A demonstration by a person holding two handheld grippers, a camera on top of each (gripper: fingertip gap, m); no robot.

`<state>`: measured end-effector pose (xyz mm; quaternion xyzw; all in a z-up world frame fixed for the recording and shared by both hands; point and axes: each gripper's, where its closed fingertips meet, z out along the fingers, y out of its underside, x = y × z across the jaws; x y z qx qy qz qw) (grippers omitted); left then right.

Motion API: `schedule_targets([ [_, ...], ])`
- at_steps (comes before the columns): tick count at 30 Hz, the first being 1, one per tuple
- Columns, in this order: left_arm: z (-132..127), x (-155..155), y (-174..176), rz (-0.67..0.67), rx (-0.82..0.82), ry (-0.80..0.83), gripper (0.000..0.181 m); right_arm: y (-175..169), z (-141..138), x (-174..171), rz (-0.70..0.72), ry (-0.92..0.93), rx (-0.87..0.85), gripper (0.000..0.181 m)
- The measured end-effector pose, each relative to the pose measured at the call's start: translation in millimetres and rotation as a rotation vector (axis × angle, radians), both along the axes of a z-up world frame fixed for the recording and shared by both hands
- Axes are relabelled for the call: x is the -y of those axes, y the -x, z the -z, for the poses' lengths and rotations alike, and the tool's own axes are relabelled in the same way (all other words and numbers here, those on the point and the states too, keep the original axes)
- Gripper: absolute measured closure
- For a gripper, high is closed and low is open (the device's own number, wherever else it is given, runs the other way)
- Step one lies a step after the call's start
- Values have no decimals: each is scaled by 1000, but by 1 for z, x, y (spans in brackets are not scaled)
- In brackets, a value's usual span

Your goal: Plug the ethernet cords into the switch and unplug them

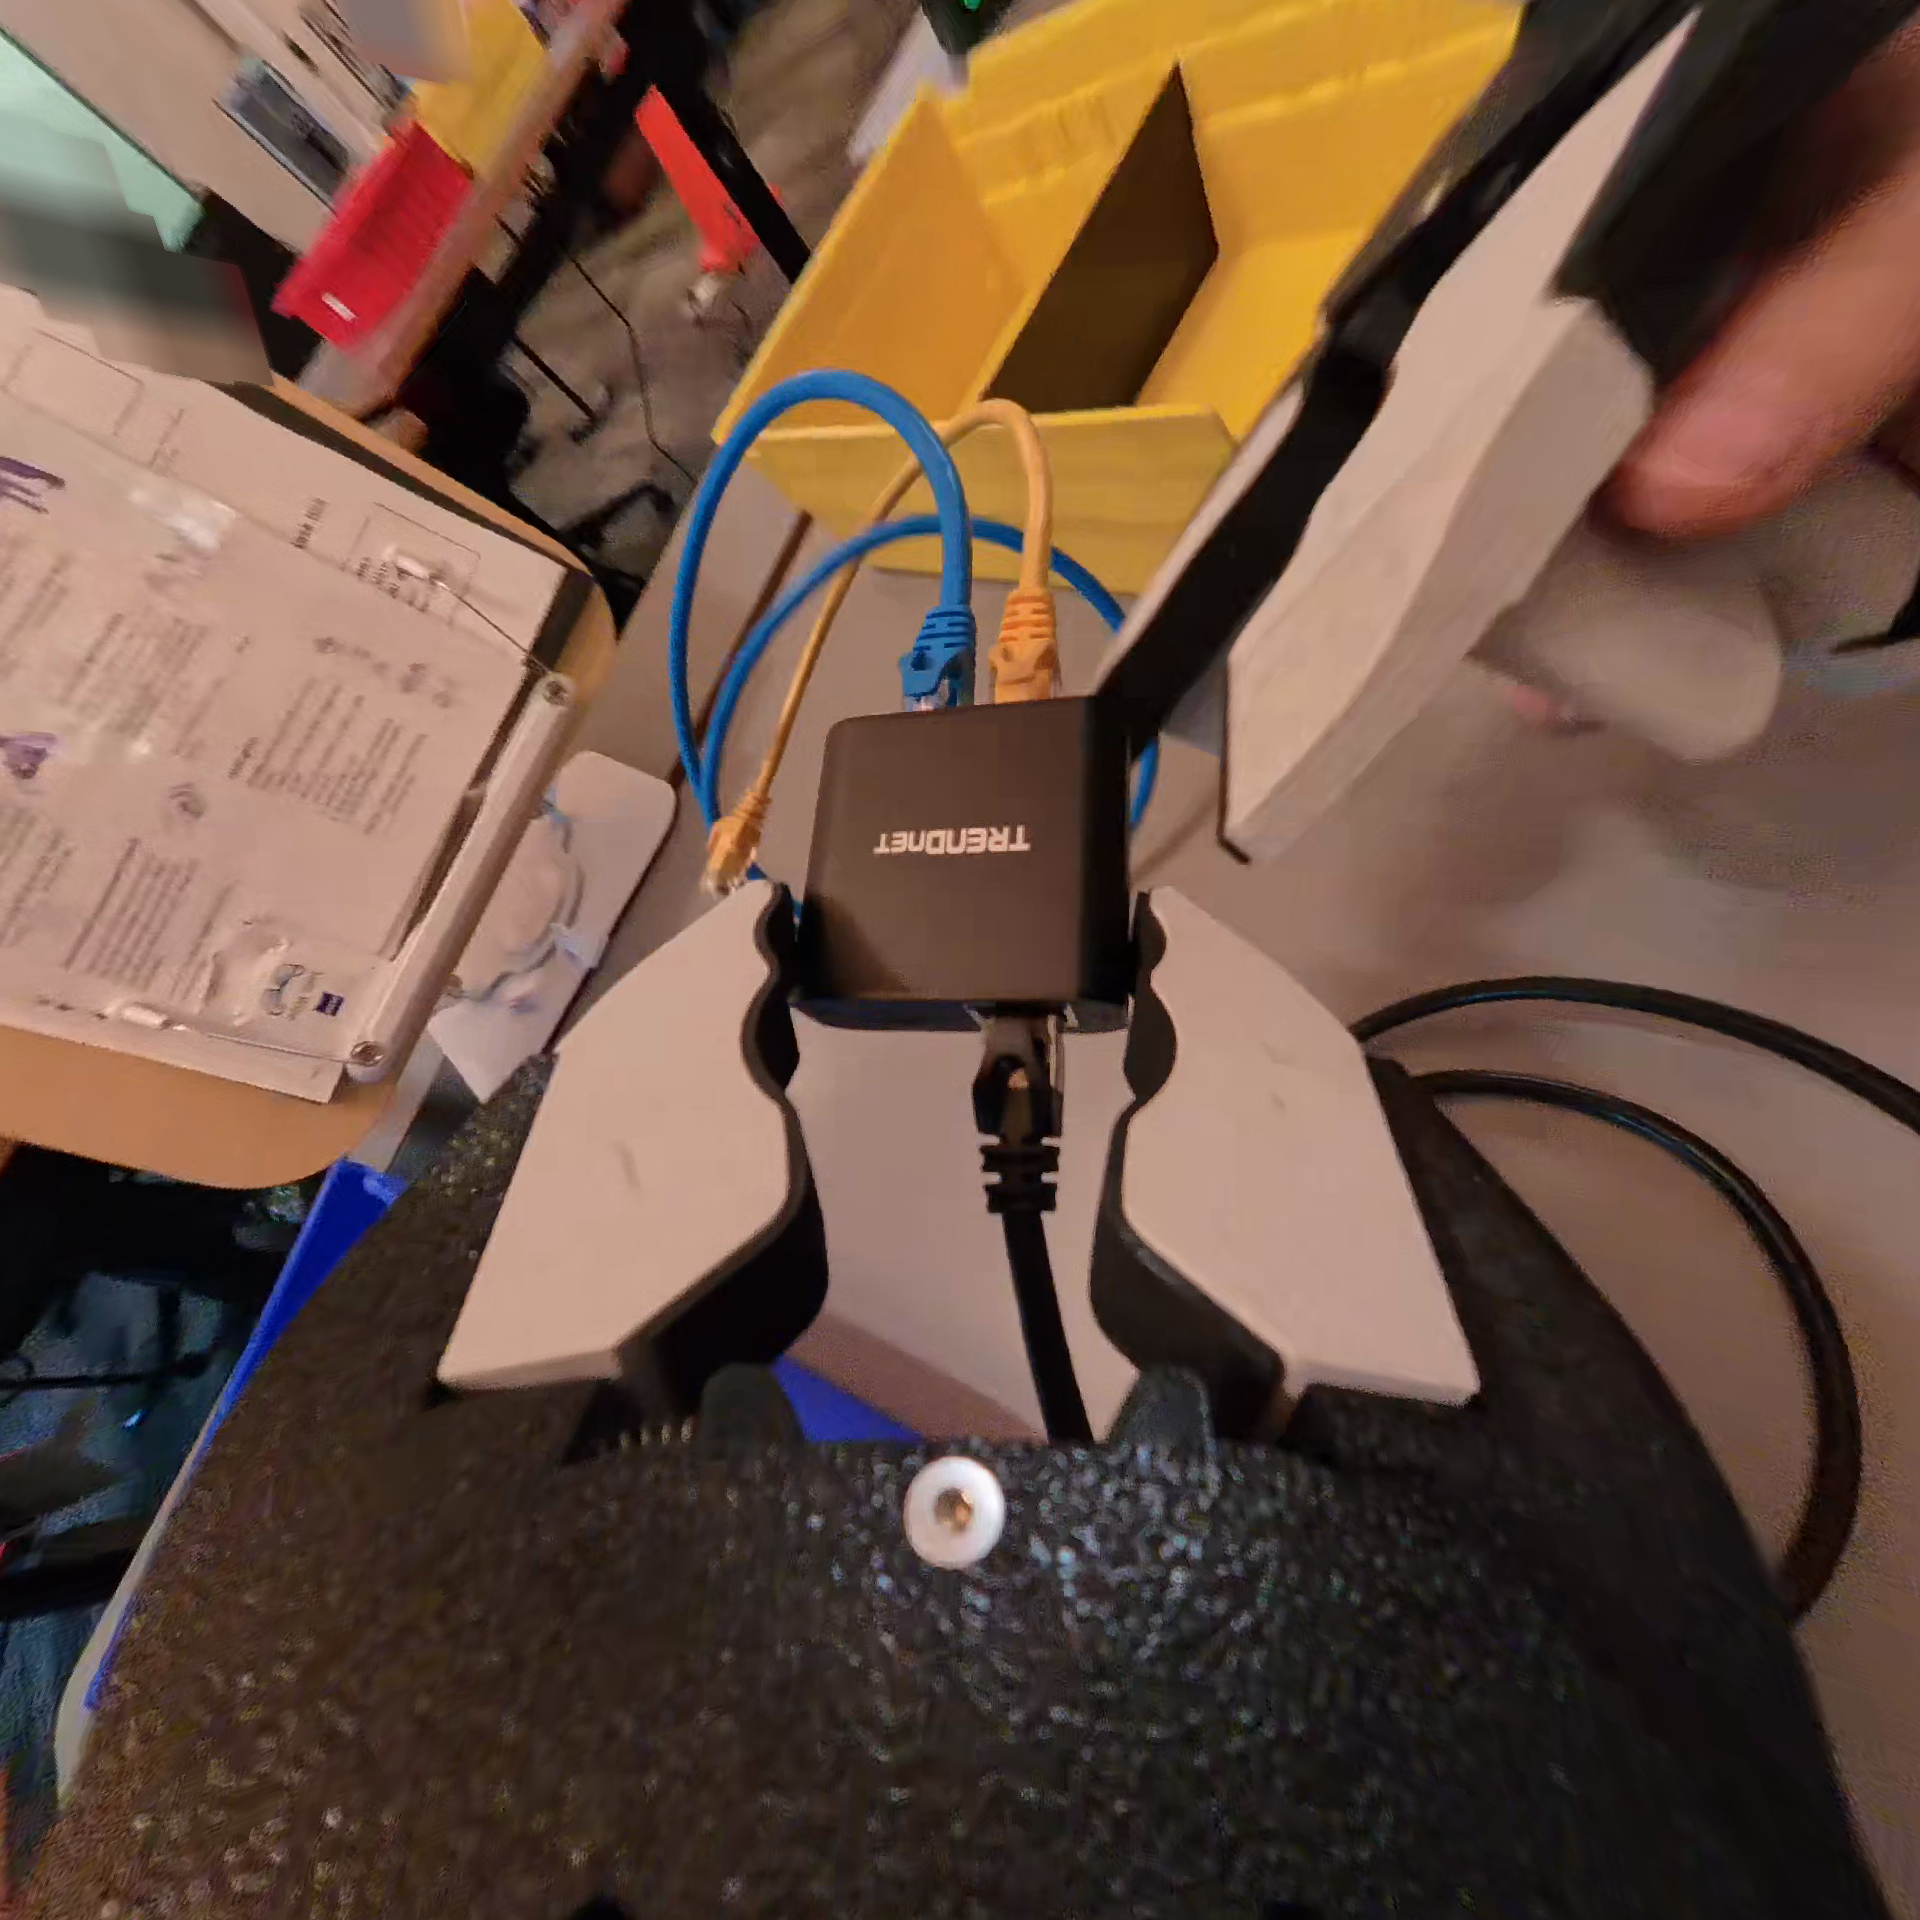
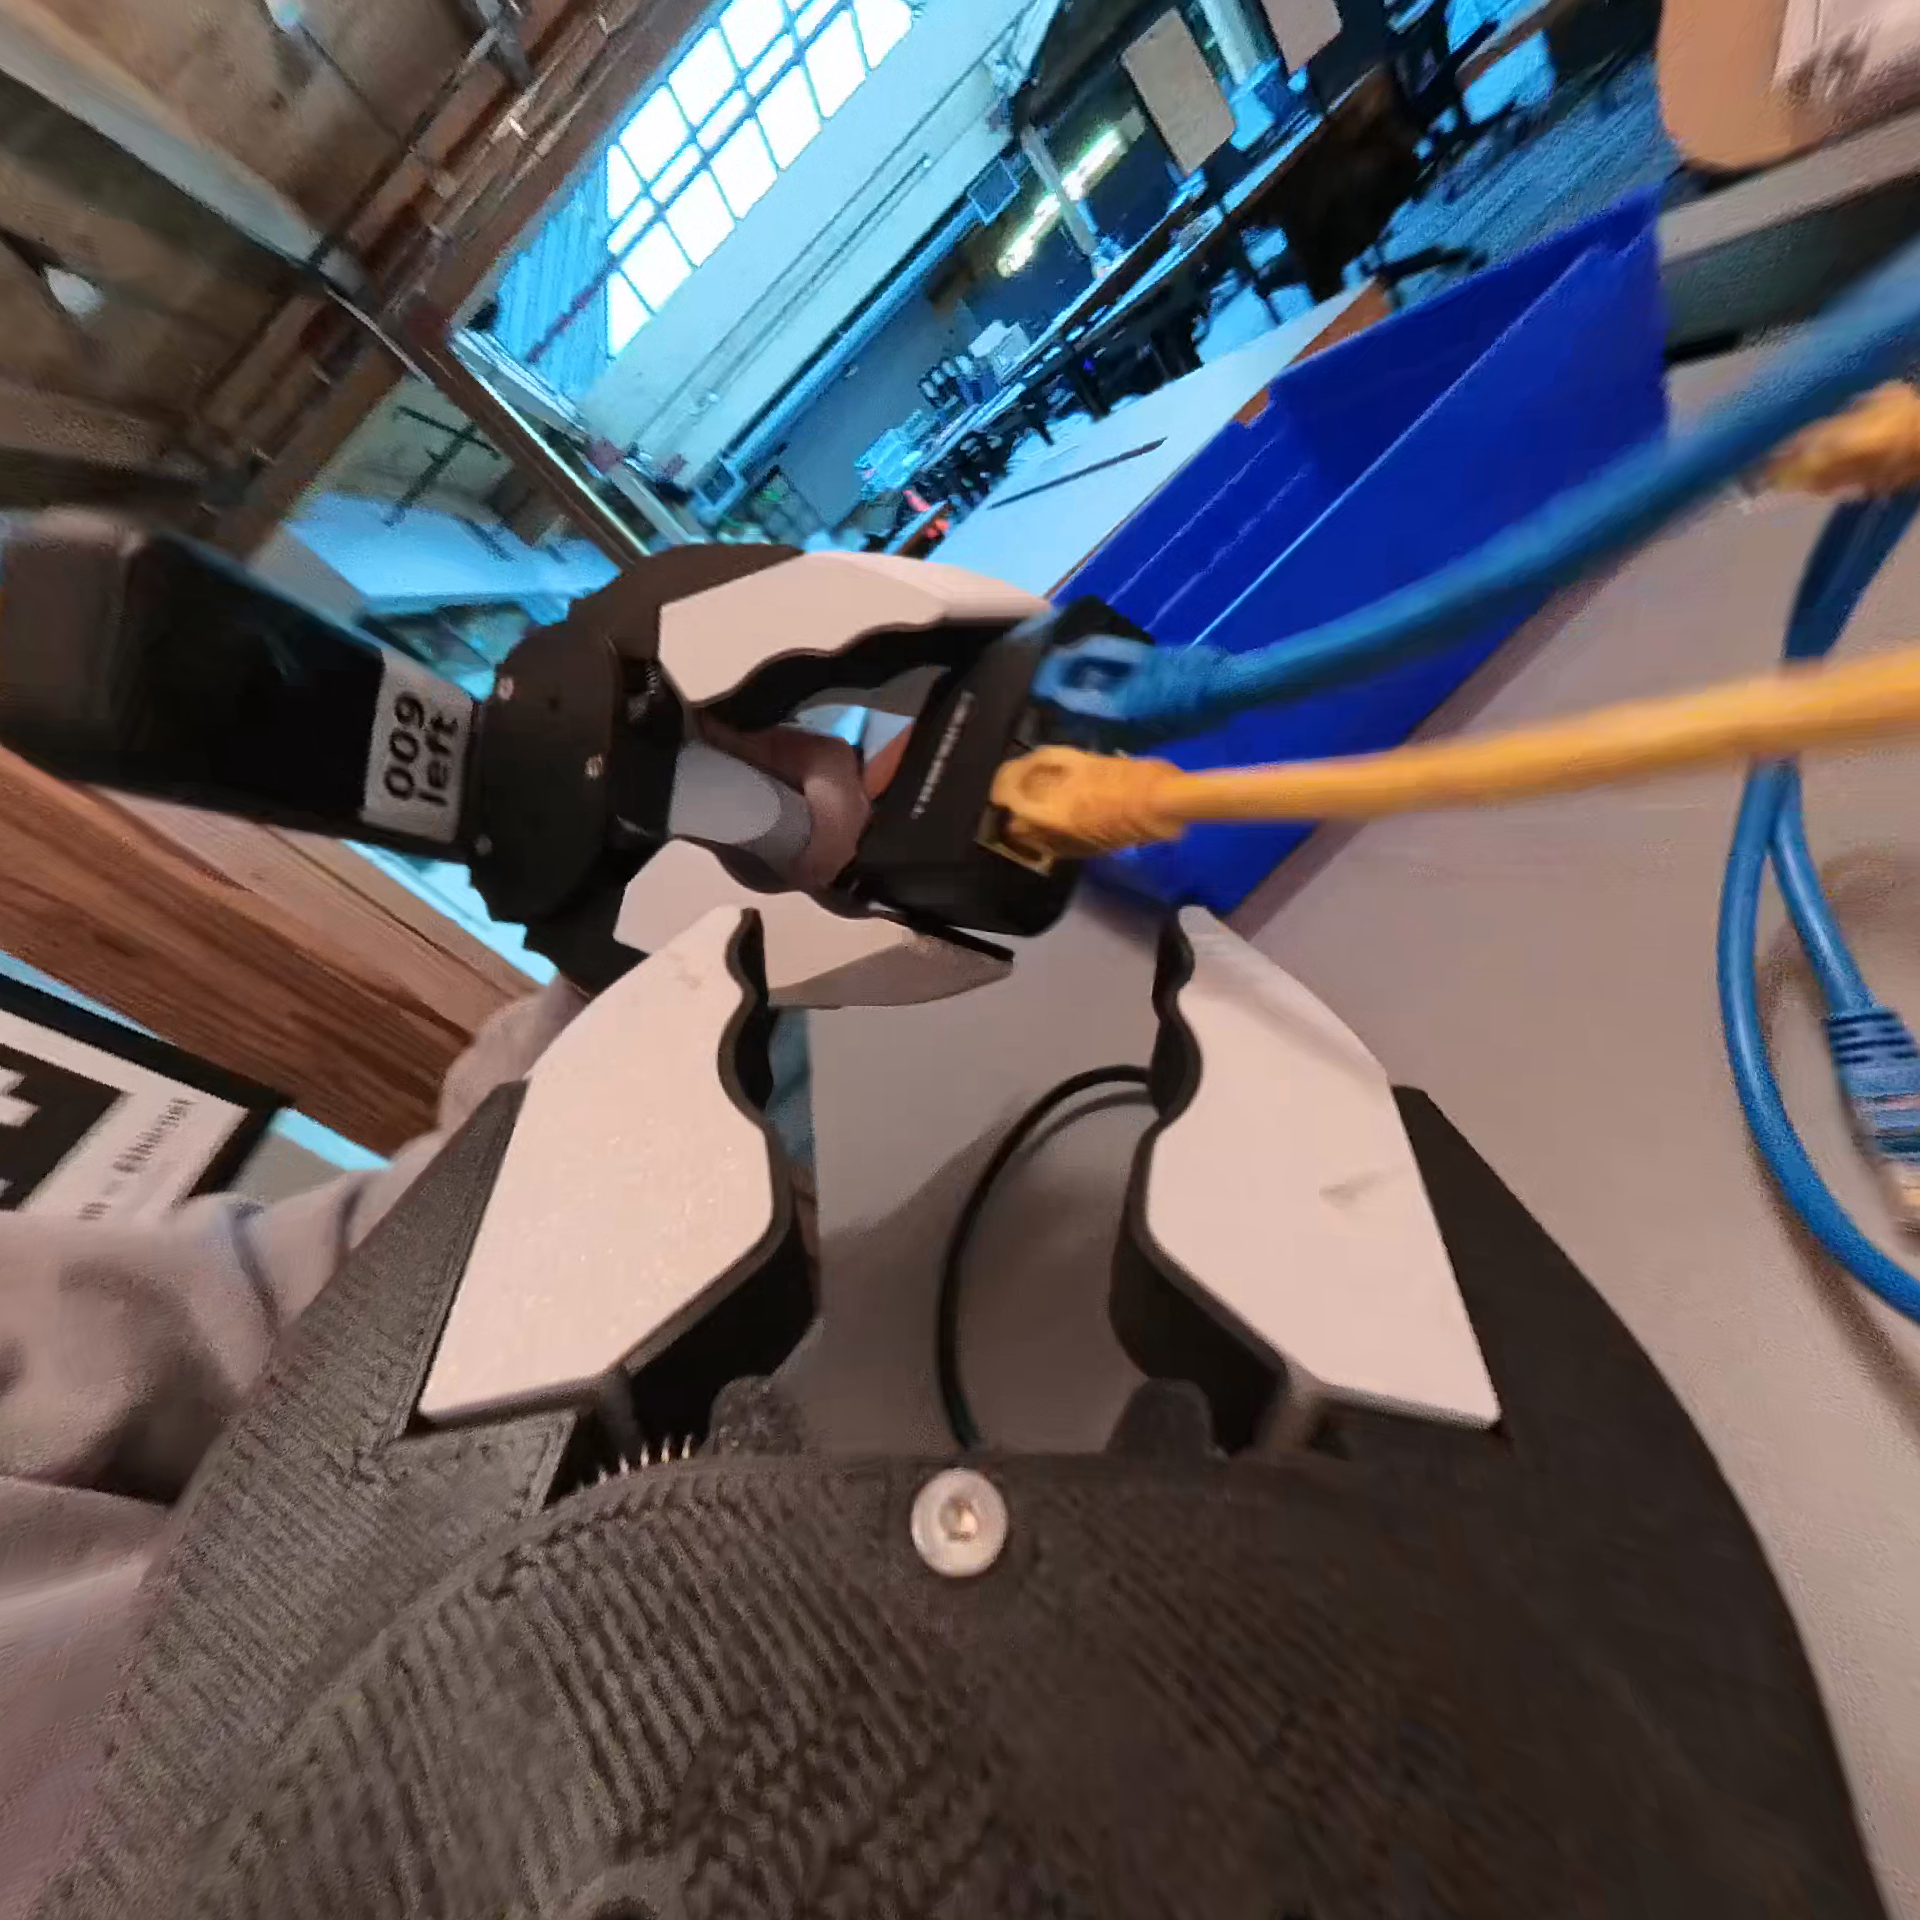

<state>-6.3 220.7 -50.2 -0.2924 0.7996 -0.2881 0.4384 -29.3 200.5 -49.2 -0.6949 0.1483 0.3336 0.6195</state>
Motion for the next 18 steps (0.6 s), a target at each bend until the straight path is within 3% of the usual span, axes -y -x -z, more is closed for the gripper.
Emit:
schedule_targets([
  [4, -1, 9, 9, 94, 118, -10, 120, 2, -2, -8, -51, -85, -235, 121],
  [7, 2, 13, 12, 123, 156, -17, 120, 5, -8, -9, -81, -180, -310, 154],
  [10, 0, 13, 16, 173, 212, 61, 121, 9, -7, -11, -126, -189, -364, 156],
  [15, -1, 10, 24, 172, 234, 357, 114, 13, -2, -15, -143, -182, -399, 156],
  [18, 16, 5, 24, 146, 241, 311, 113, 18, 2, -20, -136, -173, -412, 156],
])
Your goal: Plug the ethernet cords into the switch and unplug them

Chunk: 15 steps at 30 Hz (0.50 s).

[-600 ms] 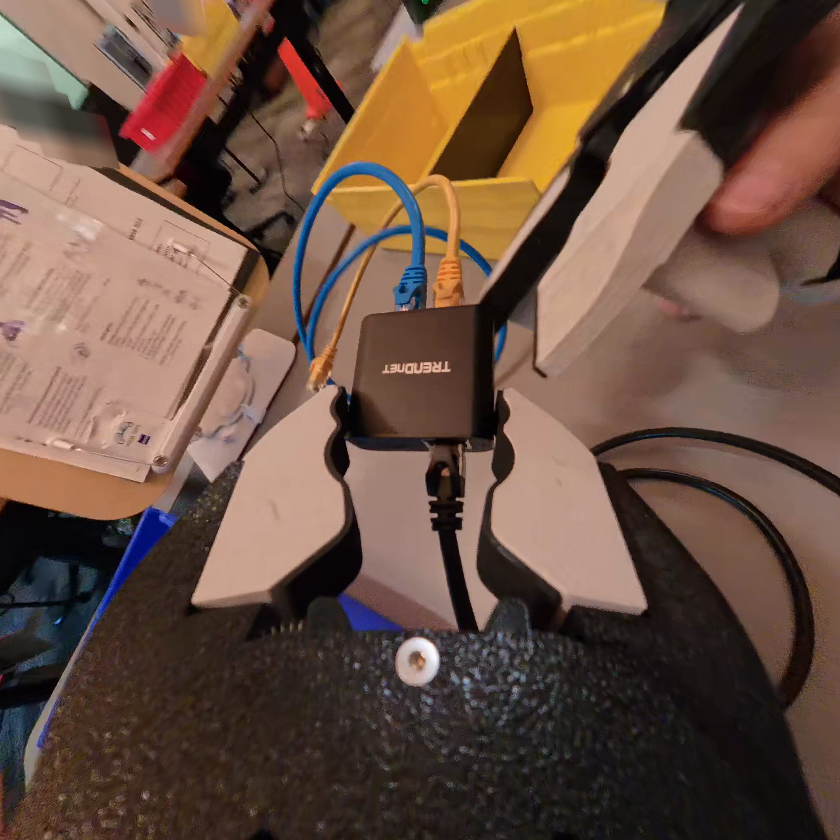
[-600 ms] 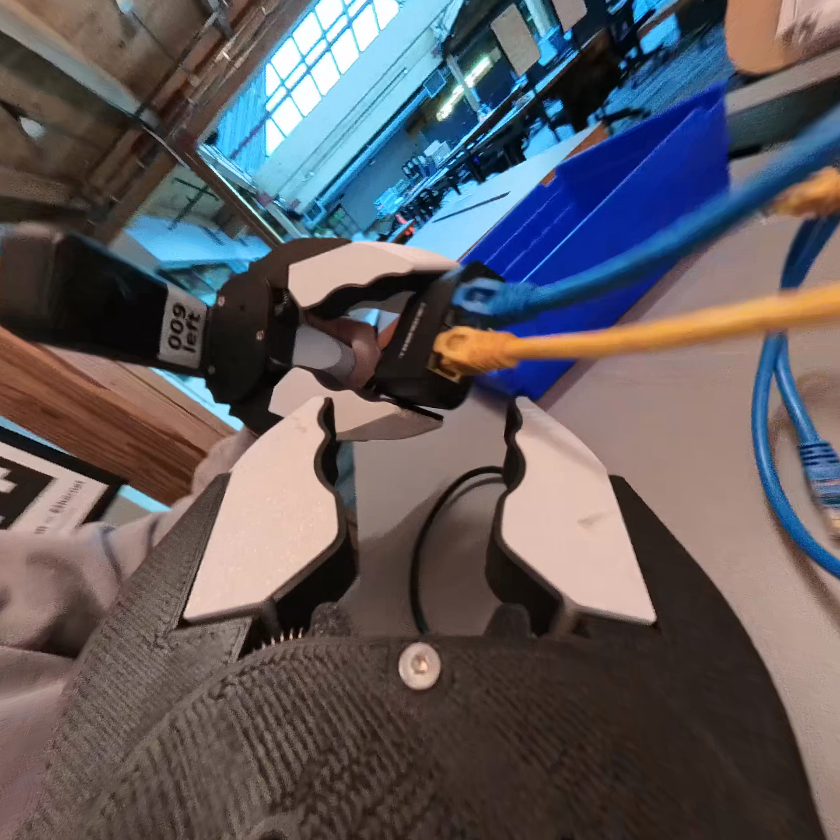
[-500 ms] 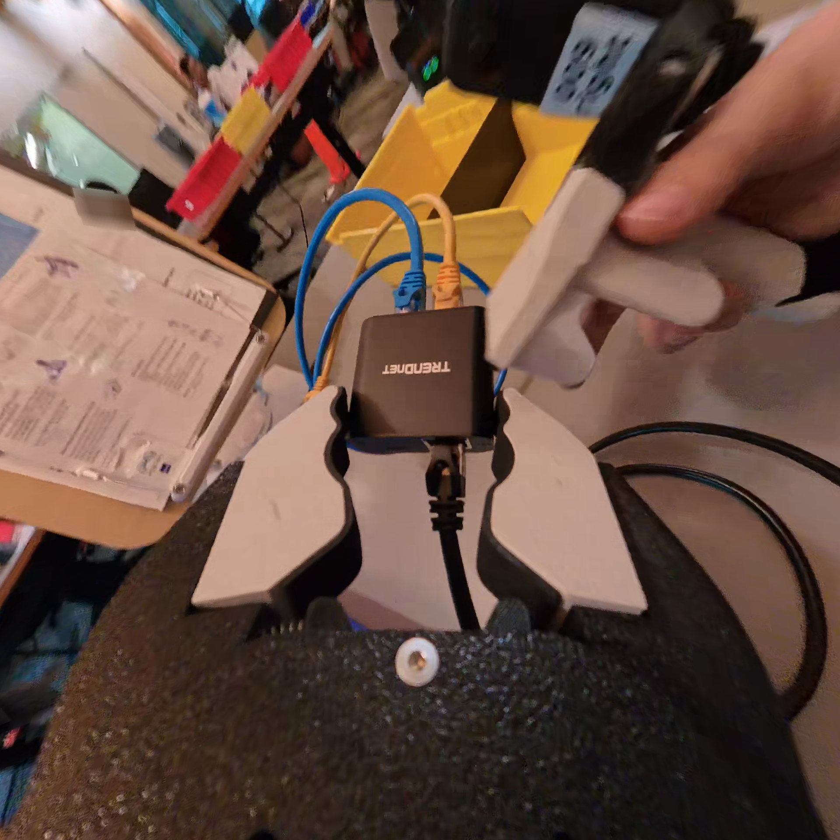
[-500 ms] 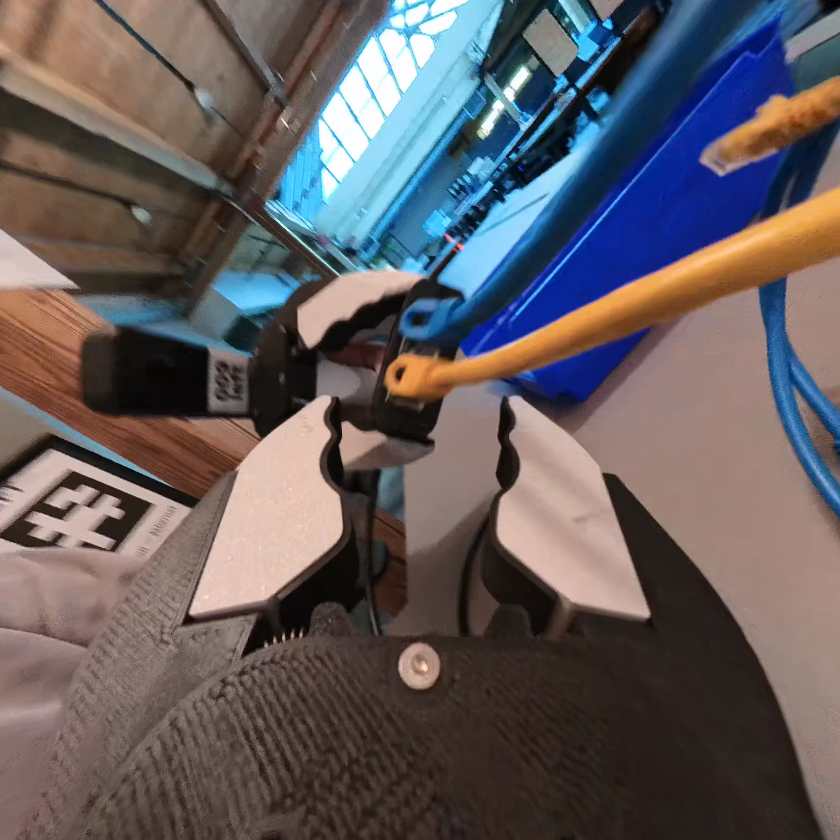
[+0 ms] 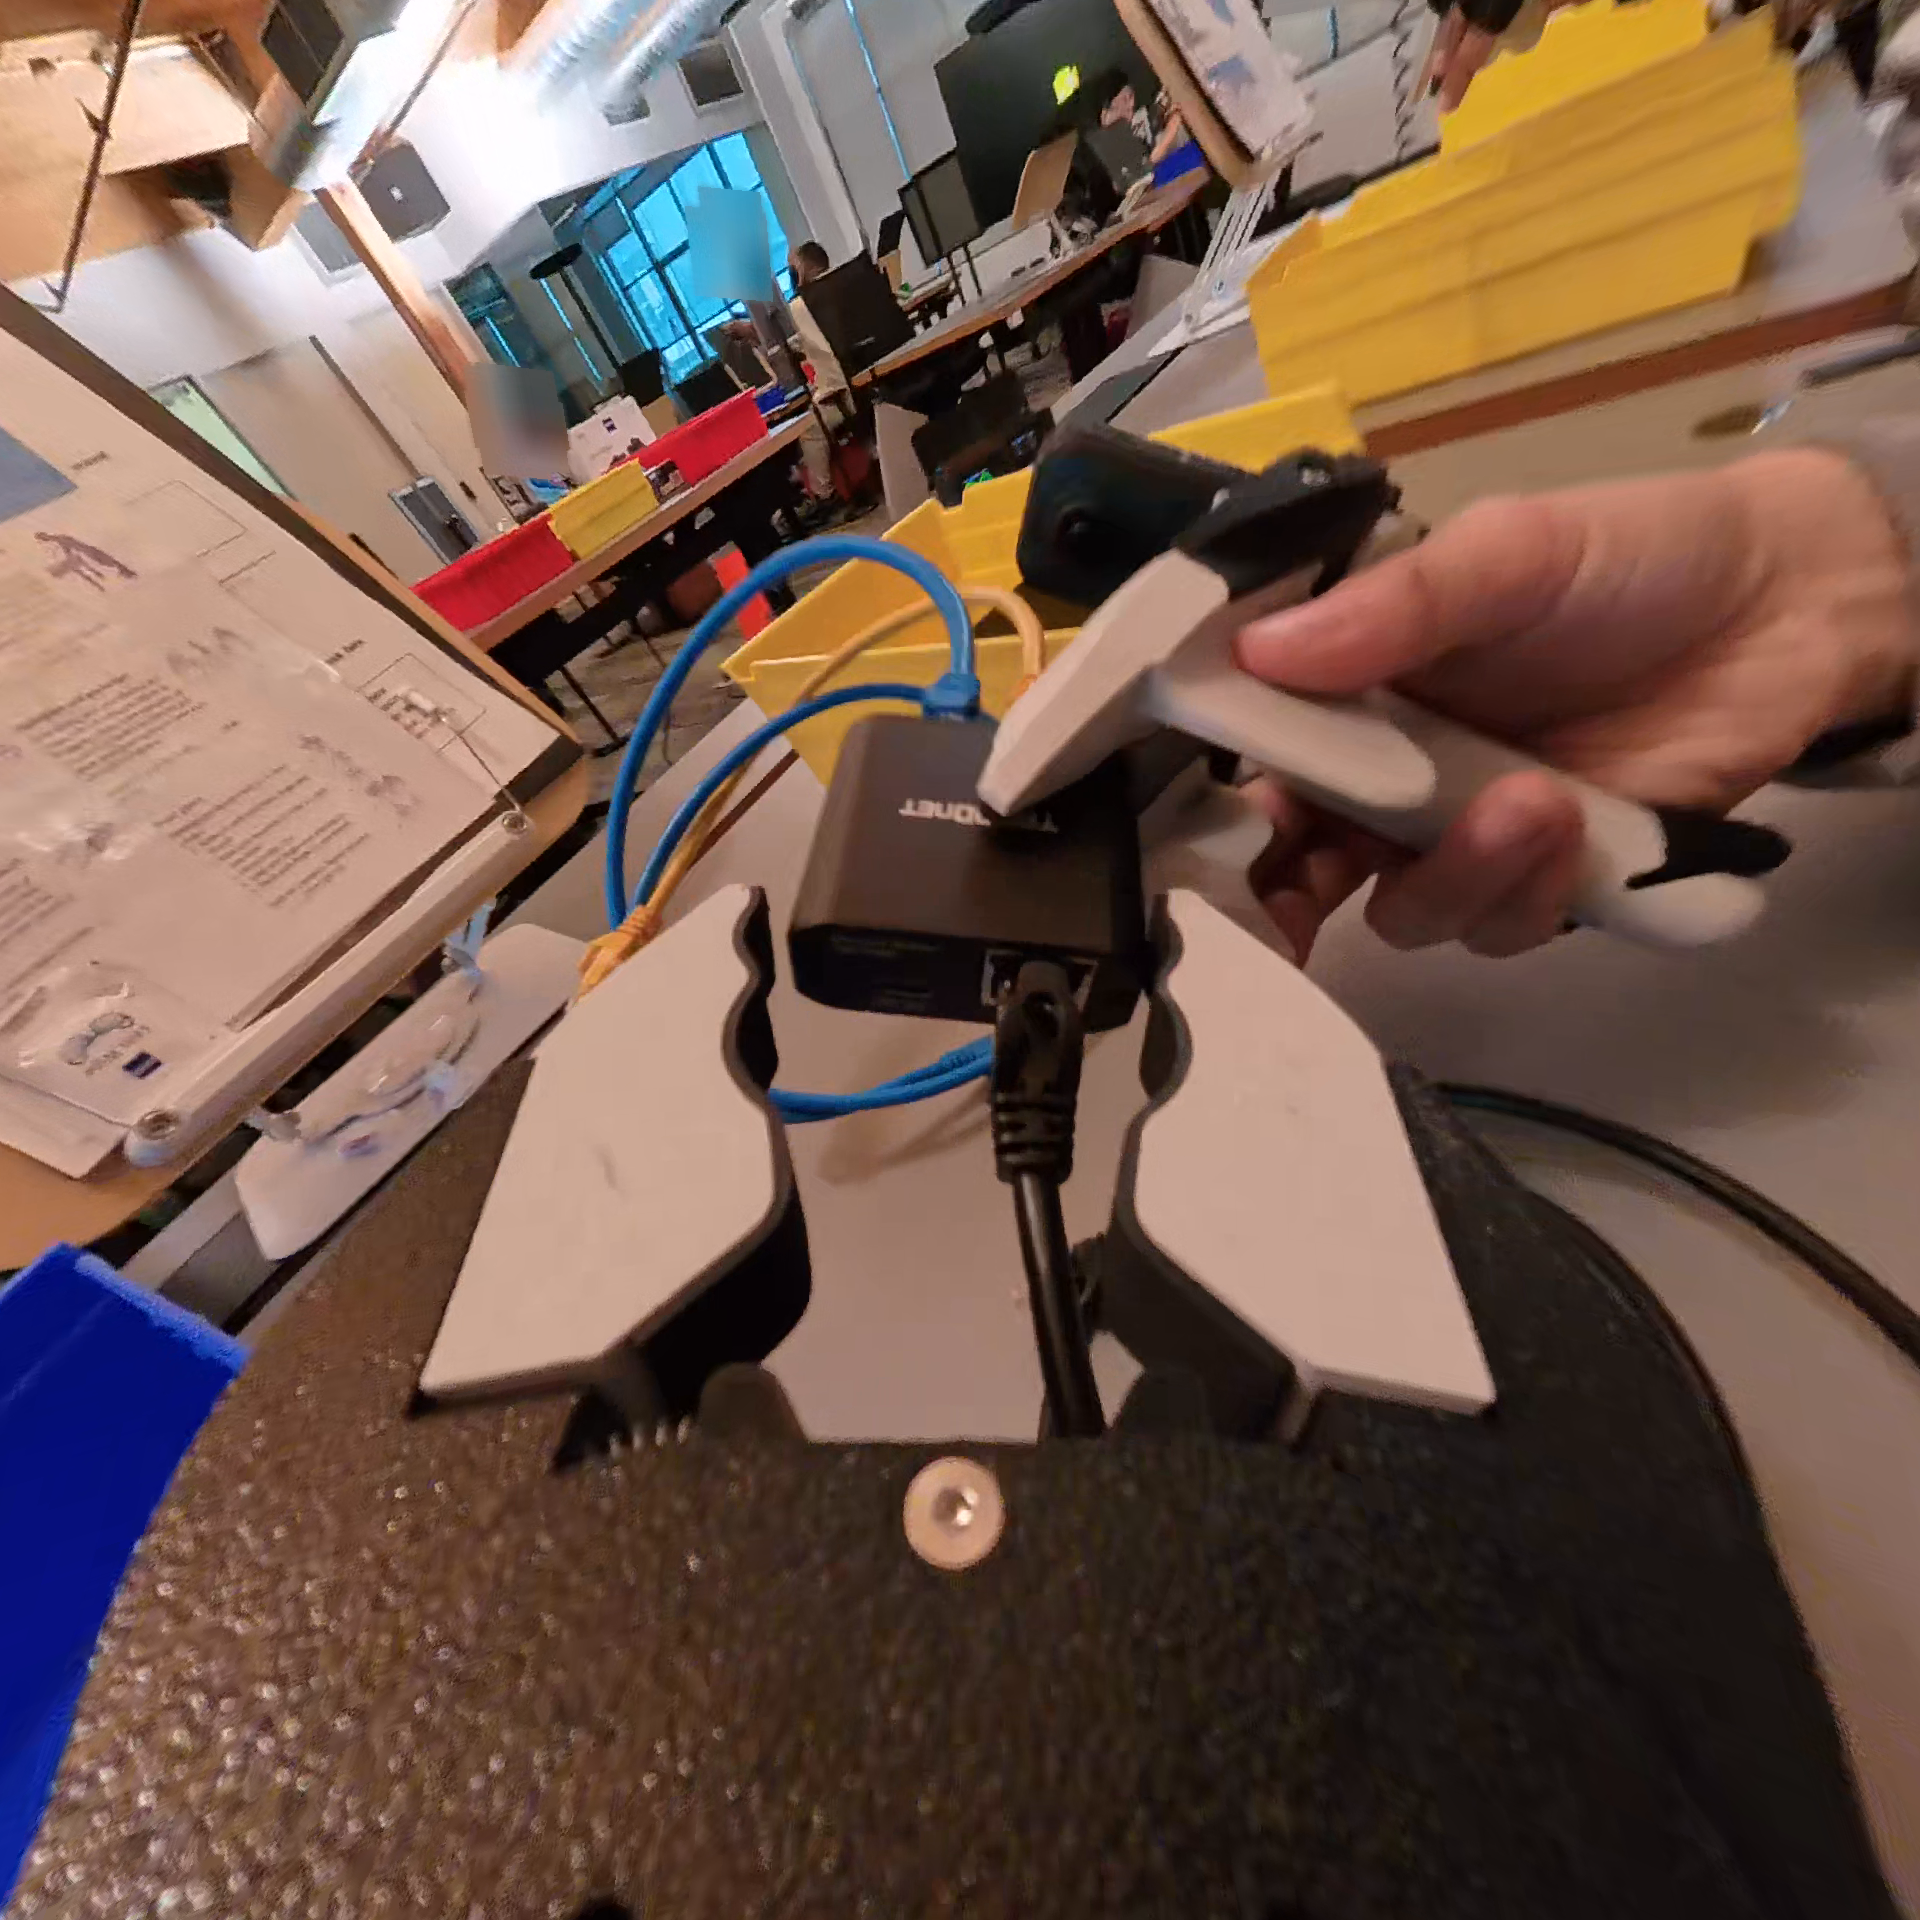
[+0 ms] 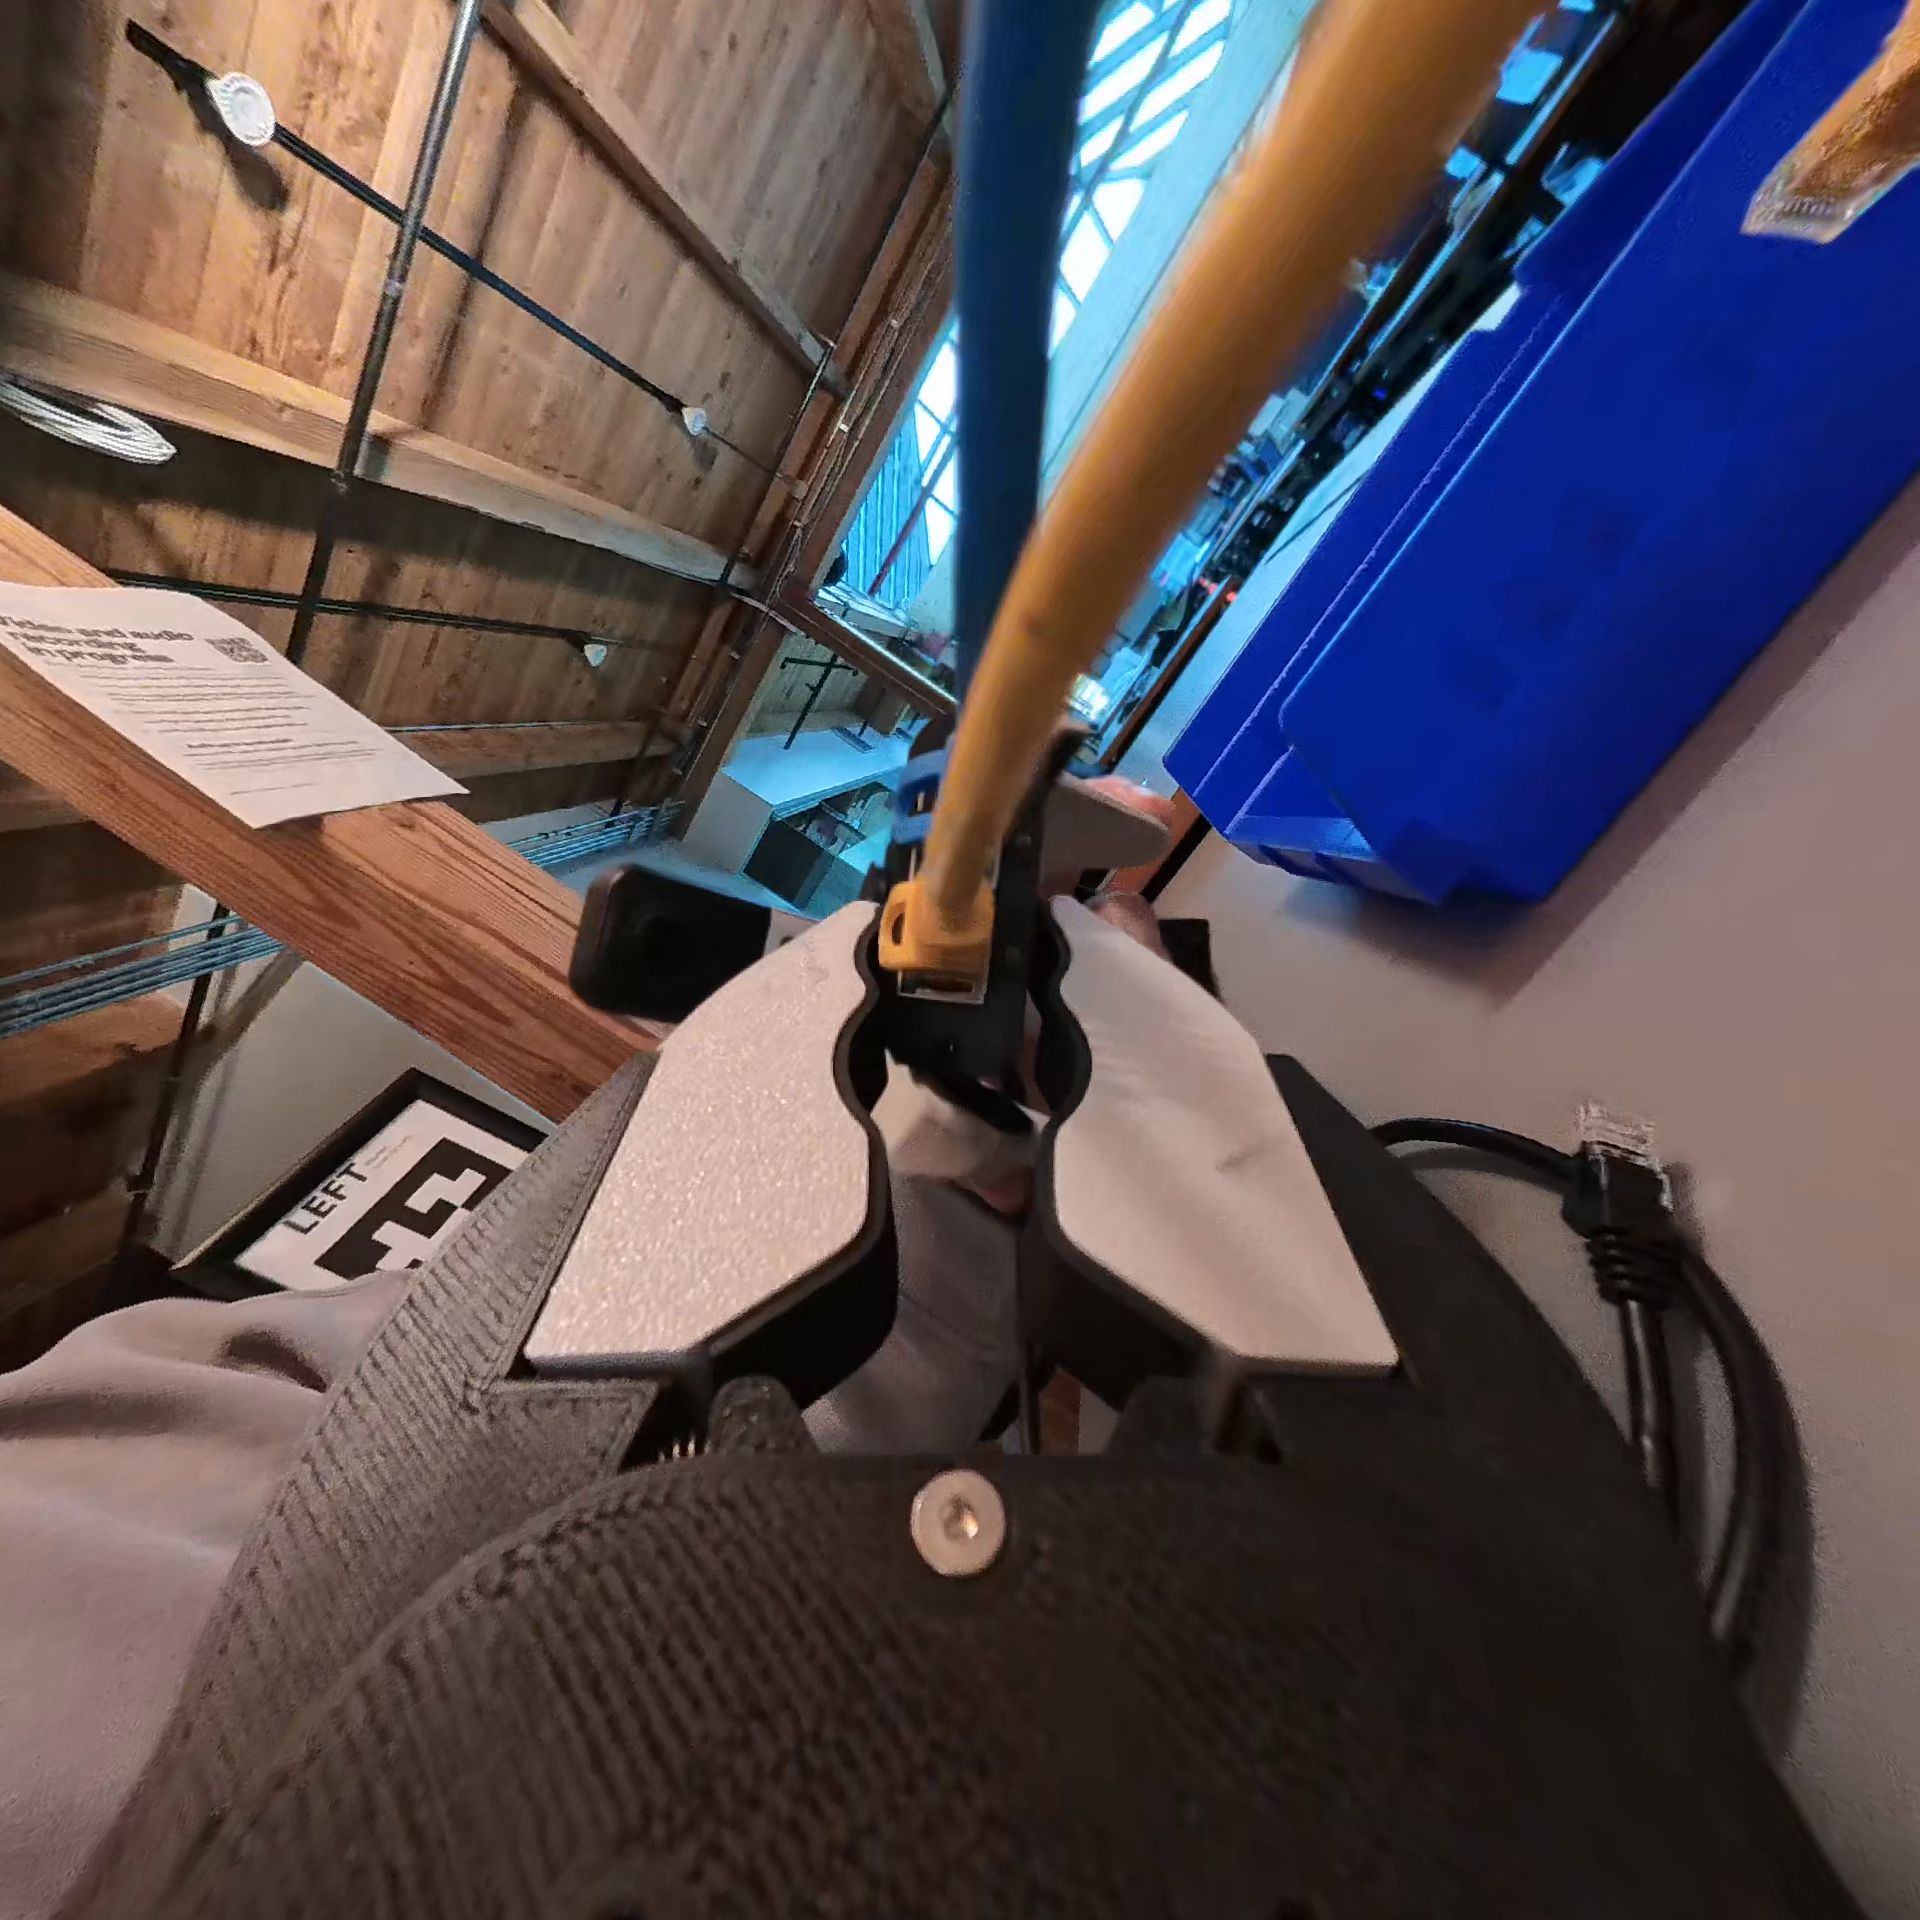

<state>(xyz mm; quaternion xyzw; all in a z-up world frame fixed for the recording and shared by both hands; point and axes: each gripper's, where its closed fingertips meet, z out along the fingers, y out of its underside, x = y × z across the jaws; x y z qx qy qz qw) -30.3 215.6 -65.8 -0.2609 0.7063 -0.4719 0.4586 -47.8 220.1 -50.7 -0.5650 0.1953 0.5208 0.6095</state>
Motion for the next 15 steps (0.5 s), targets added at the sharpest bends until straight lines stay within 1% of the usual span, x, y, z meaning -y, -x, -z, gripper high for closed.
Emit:
schedule_targets([
  [2, 9, -2, -1, -26, 8, -38, 111, 1, 4, -4, 22, 13, -2, 157],
  [3, 10, -6, -2, -54, 32, -50, 118, 2, 5, -4, 21, 10, -2, 156],
  [5, 10, -7, 0, -52, 70, -51, 118, 3, 8, -5, 17, 22, -3, 157],
  [6, 11, -9, -1, -64, 81, -42, 115, 2, 10, -6, 29, 34, -1, 157],
  [7, 12, -9, -2, -70, 80, -28, 114, 2, 12, -6, 35, 41, 5, 156],
  [8, 14, -8, -1, -55, 68, -11, 119, 1, 12, -7, 37, 47, 6, 156],
  [15, 22, -9, -6, -71, 28, 16, 119, -5, 19, -9, 70, 86, -2, 156],
])
